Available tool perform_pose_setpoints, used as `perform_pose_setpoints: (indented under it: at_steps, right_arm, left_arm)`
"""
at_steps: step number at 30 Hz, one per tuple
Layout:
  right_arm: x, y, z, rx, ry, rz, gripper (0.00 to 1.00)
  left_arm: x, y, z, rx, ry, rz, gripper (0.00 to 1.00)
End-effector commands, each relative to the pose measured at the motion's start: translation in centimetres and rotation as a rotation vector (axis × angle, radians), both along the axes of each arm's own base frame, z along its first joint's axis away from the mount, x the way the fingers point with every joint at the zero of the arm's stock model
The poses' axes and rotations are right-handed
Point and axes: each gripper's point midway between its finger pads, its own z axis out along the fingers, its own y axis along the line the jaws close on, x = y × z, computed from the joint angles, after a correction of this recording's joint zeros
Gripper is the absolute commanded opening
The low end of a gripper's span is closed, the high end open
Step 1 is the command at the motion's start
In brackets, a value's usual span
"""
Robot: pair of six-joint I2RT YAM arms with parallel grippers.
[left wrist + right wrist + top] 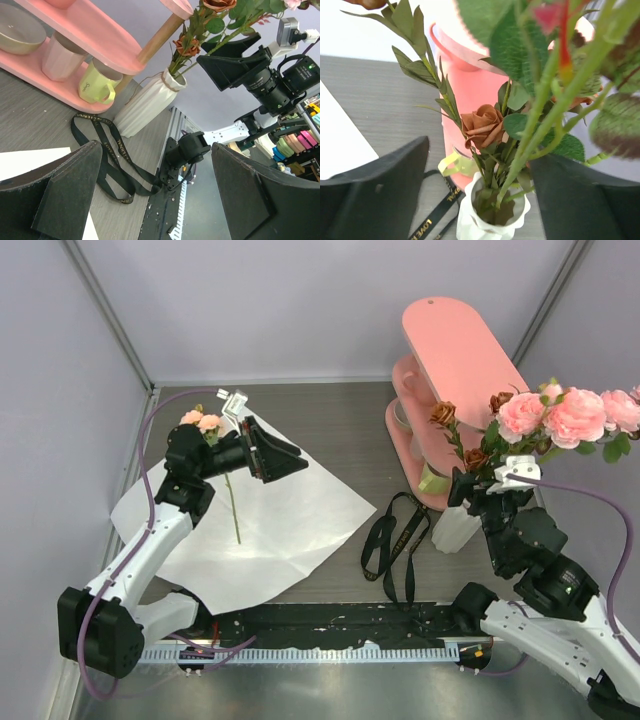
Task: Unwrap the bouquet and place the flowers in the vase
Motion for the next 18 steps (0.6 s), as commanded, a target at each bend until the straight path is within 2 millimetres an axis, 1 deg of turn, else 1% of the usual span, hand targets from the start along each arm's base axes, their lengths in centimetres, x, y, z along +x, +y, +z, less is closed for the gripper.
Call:
perform_pose_setpoints:
  at_steps: [1, 3, 4, 7, 8, 10, 11, 13, 14, 15, 17, 18]
  right_arm:
    - [-0.1, -0.4, 1.3, 0.092, 0.038, -0.052, 0.89]
    - [-0.5, -0.4, 1.7, 0.124, 0.077, -0.055, 0.90]
    - [-0.4, 0.1, 1.5, 0.172, 0.100, -0.055, 0.90]
    - [-1.0, 0.0, 1.2, 0.215, 0.160, -0.066, 0.91]
    - [-1.4, 0.0, 1.0, 0.269, 0.184, -0.066, 0.92]
    - [-1.9, 0.2, 0.7, 0.312, 0.212, -0.056, 0.92]
    - [-2.4, 0.4, 0.2, 0.365, 0.247, -0.059, 0.92]
    - [-2.9, 0.5, -0.5, 0.411, 0.286, -0.064, 0.93]
    - [-3.3, 0.5, -1.2, 0.442, 0.321, -0.075, 0.93]
    - [-3.7, 0.8, -1.6, 0.464, 0.345, -0.069, 0.93]
    - [-4.4, 0.6, -2.7, 0.478, 0.389, -0.074, 0.93]
    - [-4.8, 1.0, -2.9, 0.509, 0.407, -0.053, 0.94]
  left_arm:
    - [-0.6, 0.1, 2.5, -0.013, -0.089, -0.002, 0.95]
    - [-0.6, 0.1, 2.5, -0.012, -0.089, -0.003, 0.95]
    - [-0.6, 0.1, 2.5, -0.012, -0.089, -0.001, 0.95]
    - [-0.6, 0.1, 2.5, -0.011, -0.091, -0.001, 0.95]
    - [-0.6, 0.1, 2.5, -0.011, -0.091, 0.000, 0.95]
    - [-0.6, 0.1, 2.5, -0.011, -0.091, -0.001, 0.95]
    - [-0.6, 0.1, 2.5, -0.012, -0.089, 0.000, 0.95]
    - [-0.7, 0.1, 2.7, -0.012, -0.092, -0.001, 0.95]
    - [-0.7, 0.1, 2.7, -0.013, -0.094, -0.001, 0.95]
    - [-0.7, 0.2, 2.7, -0.013, -0.092, 0.000, 0.95]
    - [-0.8, 0.2, 2.8, -0.014, -0.098, 0.000, 0.95]
    - [-0.8, 0.2, 2.8, -0.014, -0.098, 0.000, 0.95]
